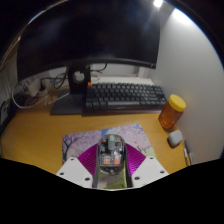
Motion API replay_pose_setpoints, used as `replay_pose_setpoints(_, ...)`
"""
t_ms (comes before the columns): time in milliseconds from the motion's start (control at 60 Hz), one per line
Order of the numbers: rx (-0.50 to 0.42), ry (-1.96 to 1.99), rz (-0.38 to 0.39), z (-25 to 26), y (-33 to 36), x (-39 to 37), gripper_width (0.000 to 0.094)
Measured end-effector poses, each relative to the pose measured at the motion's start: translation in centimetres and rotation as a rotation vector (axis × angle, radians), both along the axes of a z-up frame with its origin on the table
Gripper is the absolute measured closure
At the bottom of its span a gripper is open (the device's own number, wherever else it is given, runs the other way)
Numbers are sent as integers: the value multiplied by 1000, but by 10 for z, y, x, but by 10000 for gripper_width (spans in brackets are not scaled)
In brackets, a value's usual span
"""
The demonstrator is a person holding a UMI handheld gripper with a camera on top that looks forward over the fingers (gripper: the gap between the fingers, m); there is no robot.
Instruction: Arrange mouse
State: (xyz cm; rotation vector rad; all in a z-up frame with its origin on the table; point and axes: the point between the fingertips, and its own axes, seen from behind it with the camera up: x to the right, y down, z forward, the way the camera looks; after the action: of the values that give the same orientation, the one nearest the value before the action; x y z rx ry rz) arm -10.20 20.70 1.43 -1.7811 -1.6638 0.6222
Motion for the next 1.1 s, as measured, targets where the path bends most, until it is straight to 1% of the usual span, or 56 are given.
replay_pose_setpoints(50, -10, -21, 18, -15, 2, 5, 539)
replay_pose_setpoints(100, -35, -39, 25, -27, 2, 10, 506)
replay_pose_setpoints(167, -55, -23, 36, -29, 0, 10, 452)
replay_pose_setpoints(217, -59, -38, 49, -31, 0, 12, 375)
replay_pose_setpoints(283, -51, -37, 47, -22, 5, 14, 55)
replay_pose_setpoints(300, -42, -35, 44, -18, 7, 15, 60)
replay_pose_setpoints(317, -32, -34, 39, -13, 9, 16, 96)
replay_pose_setpoints(350, -14, -30, 33, -2, 12, 21, 77)
replay_pose_setpoints(400, -5, -34, 19, 18, 12, 31, 81)
replay_pose_setpoints(483, -40, -50, -12, 57, 0, 58, 75)
replay_pose_setpoints(567, -82, -68, -22, 93, -23, 91, 77)
replay_pose_setpoints(683, -107, -78, 9, 133, -56, 131, 78)
replay_pose_setpoints(850, -96, -84, 64, 152, -88, 164, 87)
replay_pose_setpoints(1100, -68, -79, 41, 152, -94, 171, 85)
